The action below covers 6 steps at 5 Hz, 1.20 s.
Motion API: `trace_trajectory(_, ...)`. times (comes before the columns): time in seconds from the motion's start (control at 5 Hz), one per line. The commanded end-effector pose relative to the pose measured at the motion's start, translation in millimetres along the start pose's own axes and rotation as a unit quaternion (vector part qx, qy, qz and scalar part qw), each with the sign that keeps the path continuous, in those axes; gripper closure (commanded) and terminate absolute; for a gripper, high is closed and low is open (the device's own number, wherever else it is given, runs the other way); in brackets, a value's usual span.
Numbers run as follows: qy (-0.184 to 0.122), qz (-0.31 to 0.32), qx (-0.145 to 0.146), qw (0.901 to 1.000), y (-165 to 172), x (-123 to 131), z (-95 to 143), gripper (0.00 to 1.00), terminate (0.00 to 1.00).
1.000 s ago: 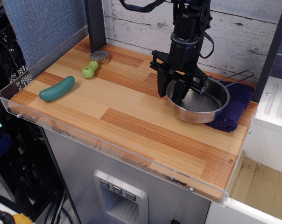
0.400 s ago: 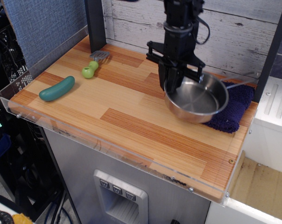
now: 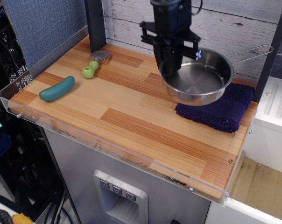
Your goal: Move the pot a little bit on the table.
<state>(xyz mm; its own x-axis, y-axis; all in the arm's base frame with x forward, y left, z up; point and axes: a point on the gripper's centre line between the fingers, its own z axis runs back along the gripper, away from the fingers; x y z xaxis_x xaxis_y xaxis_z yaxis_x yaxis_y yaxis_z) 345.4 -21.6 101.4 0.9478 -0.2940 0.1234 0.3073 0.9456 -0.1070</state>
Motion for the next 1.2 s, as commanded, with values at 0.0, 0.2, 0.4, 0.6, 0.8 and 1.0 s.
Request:
trace_trajectory(0.0,0.004,0.03,0.036,0.9989,39.6,-53.4,28.3,1.0,0.0)
trace_trajectory(0.2,0.023,0.043,0.065,0.9967,58.9,-71.6,24.5,1.0,0.0)
trace_trajectory(0.4,0.023,0.057,0.101,0.993,83.0,-79.4,19.5,1.0,0.0)
trace_trajectory(0.6,0.021,0.048,0.142,0.9885,100.0,-68.6,5.1,1.0,0.0)
trace_trajectory(0.8,0.022,0.039,0.149,0.9879,115.4,-55.4,-5.0,1.0,0.0)
trace_trajectory(1.0,0.043,0.046,0.13,0.9896,135.5,-50.1,-23.0,1.0,0.0)
